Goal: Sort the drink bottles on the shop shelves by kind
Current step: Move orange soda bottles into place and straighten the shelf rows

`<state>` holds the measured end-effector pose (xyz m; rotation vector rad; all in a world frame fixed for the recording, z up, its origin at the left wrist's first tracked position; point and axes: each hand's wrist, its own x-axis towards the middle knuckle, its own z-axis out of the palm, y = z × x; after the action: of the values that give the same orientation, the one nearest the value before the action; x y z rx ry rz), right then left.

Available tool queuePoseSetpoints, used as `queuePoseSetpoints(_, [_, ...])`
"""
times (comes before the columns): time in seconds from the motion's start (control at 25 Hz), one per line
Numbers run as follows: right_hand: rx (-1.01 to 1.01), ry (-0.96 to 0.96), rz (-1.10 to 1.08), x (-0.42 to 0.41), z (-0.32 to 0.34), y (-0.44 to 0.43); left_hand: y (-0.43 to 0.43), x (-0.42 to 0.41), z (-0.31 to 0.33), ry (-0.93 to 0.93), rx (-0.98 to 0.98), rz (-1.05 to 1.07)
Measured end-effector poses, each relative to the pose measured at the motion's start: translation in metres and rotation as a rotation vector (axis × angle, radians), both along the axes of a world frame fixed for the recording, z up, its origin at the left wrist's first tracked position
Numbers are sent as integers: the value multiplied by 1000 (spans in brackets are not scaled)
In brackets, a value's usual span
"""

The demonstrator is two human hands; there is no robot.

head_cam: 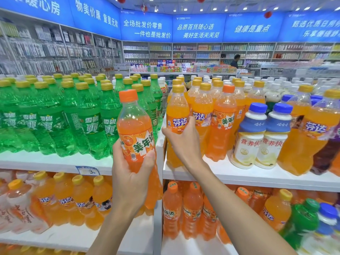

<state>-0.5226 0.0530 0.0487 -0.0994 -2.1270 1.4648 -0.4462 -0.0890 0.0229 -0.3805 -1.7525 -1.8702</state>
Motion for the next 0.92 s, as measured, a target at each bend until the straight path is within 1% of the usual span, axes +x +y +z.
queuePoseSetpoints(0.16, [7,37,-36,-10,-4,-7,-1,2,-5,-25,-2,-8])
queuePoseSetpoints(0.28, [35,30,-51,-10,-9,-8,0,3,-9,-28,-4,-7])
queuePoseSetpoints(0.44, [178,-65,-106,-2,-29,1,2,0,-14,-51,-6,-23])
queuePoseSetpoints(0.68, [309,-70,-214,2,-32,0,7,-5,-15,-56,18,-57])
queuePoseSetpoints(0.8, [335,-71,-238,-4,-30,-1,8,-6,-17,-59,15,-70])
queuePoseSetpoints(0.92, [312,-67,-242,-9,-32,-2,10,-6,-19,-56,14,-81])
